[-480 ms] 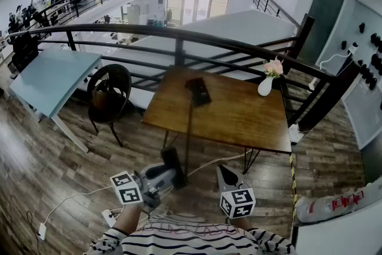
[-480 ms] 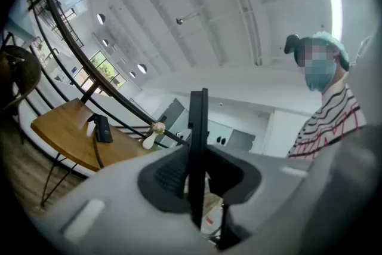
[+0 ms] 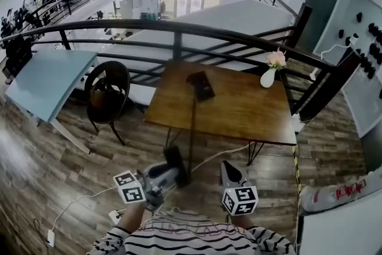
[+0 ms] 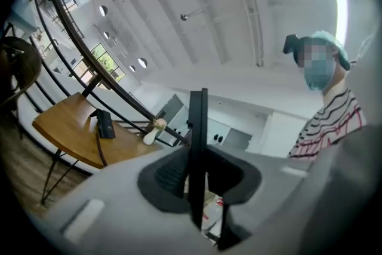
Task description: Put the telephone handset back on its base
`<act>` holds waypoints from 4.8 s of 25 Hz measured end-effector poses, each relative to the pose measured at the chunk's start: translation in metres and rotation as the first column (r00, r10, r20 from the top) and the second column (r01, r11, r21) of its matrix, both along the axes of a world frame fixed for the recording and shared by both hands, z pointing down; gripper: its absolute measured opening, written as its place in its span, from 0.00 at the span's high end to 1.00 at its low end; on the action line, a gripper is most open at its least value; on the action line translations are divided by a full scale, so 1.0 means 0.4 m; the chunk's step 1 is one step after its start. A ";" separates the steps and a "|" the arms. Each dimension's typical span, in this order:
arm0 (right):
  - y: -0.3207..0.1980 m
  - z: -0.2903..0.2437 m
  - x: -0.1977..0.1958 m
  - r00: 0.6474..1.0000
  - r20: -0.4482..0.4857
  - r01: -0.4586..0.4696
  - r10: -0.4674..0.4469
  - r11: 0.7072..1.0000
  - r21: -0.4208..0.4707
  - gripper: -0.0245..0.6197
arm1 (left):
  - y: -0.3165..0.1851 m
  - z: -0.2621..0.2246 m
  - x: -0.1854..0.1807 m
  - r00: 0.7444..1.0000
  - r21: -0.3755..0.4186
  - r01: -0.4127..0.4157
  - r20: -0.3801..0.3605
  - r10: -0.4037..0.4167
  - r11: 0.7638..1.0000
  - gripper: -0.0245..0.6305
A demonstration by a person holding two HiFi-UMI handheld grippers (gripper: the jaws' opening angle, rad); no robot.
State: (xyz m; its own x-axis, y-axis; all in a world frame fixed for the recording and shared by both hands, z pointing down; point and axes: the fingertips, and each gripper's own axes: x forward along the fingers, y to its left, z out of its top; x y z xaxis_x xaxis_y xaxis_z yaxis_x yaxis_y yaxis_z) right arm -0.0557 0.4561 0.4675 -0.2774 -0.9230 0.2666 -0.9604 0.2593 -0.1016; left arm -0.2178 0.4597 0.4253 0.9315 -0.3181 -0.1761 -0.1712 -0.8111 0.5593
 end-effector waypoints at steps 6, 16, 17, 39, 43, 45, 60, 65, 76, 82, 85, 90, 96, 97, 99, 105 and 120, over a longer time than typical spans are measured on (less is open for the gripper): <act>-0.040 0.026 -0.019 0.998 0.015 -0.064 0.064 0.998 -0.014 0.96 | -0.055 0.026 -0.028 0.999 -0.025 -0.041 -0.004 0.041 0.999 0.85; -0.178 0.027 0.084 0.997 0.062 -0.036 0.038 0.999 -0.036 0.96 | -0.212 0.033 0.094 1.000 -0.065 -0.023 -0.023 0.021 0.998 0.85; -0.196 0.026 0.104 0.998 0.063 -0.023 0.025 0.999 -0.036 0.96 | -0.230 0.030 0.117 1.000 -0.063 -0.017 -0.023 0.015 0.998 0.85; -0.462 0.077 0.457 0.967 0.040 0.254 -0.253 0.966 -0.041 0.96 | -0.434 0.083 0.500 0.976 -0.082 0.216 -0.016 -0.218 0.973 0.85; -0.503 0.093 0.457 0.961 0.050 0.276 -0.274 0.959 -0.058 0.96 | -0.474 0.092 0.498 0.970 -0.102 0.240 -0.019 -0.243 0.966 0.85; -0.536 0.104 0.454 0.961 0.058 0.275 -0.272 0.959 -0.071 0.96 | -0.503 0.100 0.493 0.968 -0.120 0.246 -0.023 -0.250 0.962 0.85; -0.897 0.077 0.391 0.985 0.040 0.172 -0.170 0.984 -0.047 0.96 | -0.904 0.073 0.432 0.990 -0.120 0.129 -0.049 -0.136 0.984 0.85; -0.998 0.082 0.354 0.989 0.036 0.145 -0.143 0.987 -0.063 0.96 | -1.025 0.081 0.393 0.994 -0.141 0.091 -0.045 -0.098 0.986 0.85; -1.150 0.103 0.312 0.998 0.053 0.045 -0.041 0.996 -0.083 0.96 | -1.247 0.132 0.365 0.999 -0.188 -0.003 -0.040 -0.004 0.982 0.85; -1.195 0.134 0.338 0.998 0.060 0.026 -0.020 0.994 -0.108 0.96 | -1.330 0.181 0.389 0.999 -0.214 -0.017 -0.039 0.008 0.977 0.85; -1.229 0.145 0.349 0.998 0.057 0.045 -0.039 0.993 -0.113 0.96 | -1.370 0.205 0.404 1.000 -0.216 -0.007 -0.023 0.002 0.976 0.85; -1.285 0.138 0.377 0.995 0.049 0.091 -0.087 0.989 -0.112 0.96 | -1.434 0.235 0.438 0.999 -0.228 0.028 -0.012 -0.032 0.973 0.85; -1.337 0.135 0.403 0.991 0.036 0.129 -0.125 0.984 -0.124 0.96 | -1.507 0.279 0.473 0.998 -0.243 0.051 -0.013 -0.056 0.969 0.85; -1.345 0.139 0.407 0.991 0.037 0.132 -0.128 0.983 -0.129 0.96 | -1.517 0.288 0.480 0.998 -0.248 0.055 -0.007 -0.058 0.967 0.85; -1.355 0.145 0.412 0.990 0.036 0.139 -0.135 0.981 -0.138 0.96 | -1.534 0.315 0.490 0.998 -0.261 0.060 0.010 -0.059 0.963 0.85; -1.375 0.159 0.405 0.986 0.042 0.164 -0.159 0.975 -0.150 0.96 | -1.581 0.401 0.490 0.996 -0.291 0.089 0.026 -0.085 0.953 0.85; -1.364 0.201 0.389 0.980 0.049 0.201 -0.195 0.961 -0.188 0.96 | -1.682 0.564 0.482 0.987 -0.392 0.159 0.071 -0.142 0.906 0.85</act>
